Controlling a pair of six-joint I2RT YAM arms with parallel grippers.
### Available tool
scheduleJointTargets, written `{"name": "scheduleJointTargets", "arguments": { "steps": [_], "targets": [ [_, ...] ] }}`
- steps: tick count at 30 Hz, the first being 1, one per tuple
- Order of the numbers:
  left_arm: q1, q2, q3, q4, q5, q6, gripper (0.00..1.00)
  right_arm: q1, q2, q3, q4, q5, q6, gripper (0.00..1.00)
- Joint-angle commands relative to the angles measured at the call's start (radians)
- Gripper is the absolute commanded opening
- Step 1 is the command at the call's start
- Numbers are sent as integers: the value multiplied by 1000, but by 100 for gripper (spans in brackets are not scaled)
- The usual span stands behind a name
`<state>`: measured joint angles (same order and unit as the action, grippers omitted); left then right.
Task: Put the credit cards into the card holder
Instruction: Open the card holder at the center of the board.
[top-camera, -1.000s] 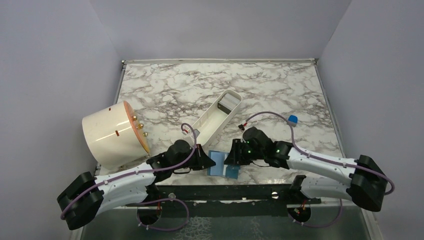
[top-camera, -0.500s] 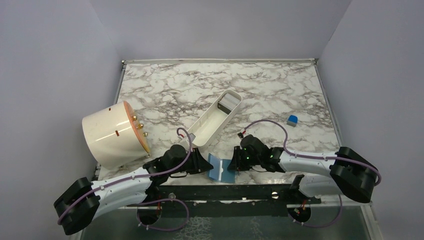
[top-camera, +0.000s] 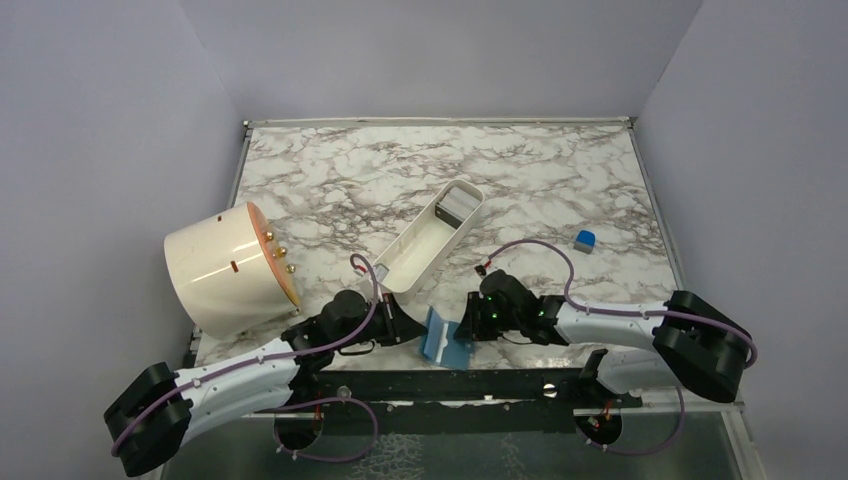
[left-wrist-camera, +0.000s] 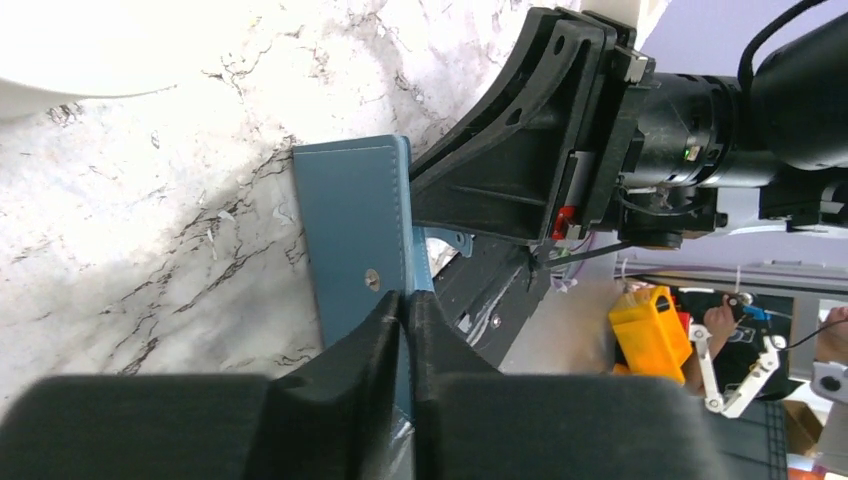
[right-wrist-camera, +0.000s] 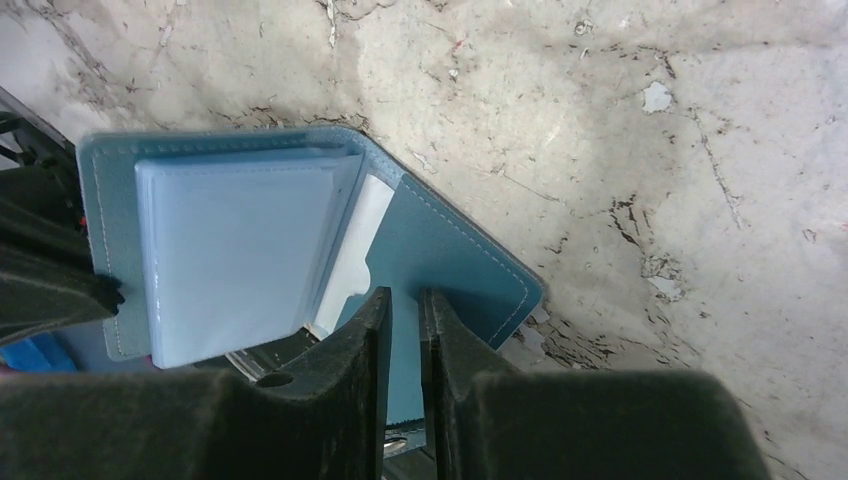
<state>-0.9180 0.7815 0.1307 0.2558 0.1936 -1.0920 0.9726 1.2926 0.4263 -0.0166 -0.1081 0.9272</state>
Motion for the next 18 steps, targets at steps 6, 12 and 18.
{"name": "scheduleJointTargets", "arguments": {
  "steps": [6,12,18],
  "targets": [
    [-1,-5,-30,57,7,-9,0,4,13,-12,21,68,-41,17],
    [0,30,-22,56,10,-9,26,4,-14,11,42,11,-37,17],
    [0,66,-18,51,9,-9,0,5,-38,44,89,-67,9,17]
  ]
}}
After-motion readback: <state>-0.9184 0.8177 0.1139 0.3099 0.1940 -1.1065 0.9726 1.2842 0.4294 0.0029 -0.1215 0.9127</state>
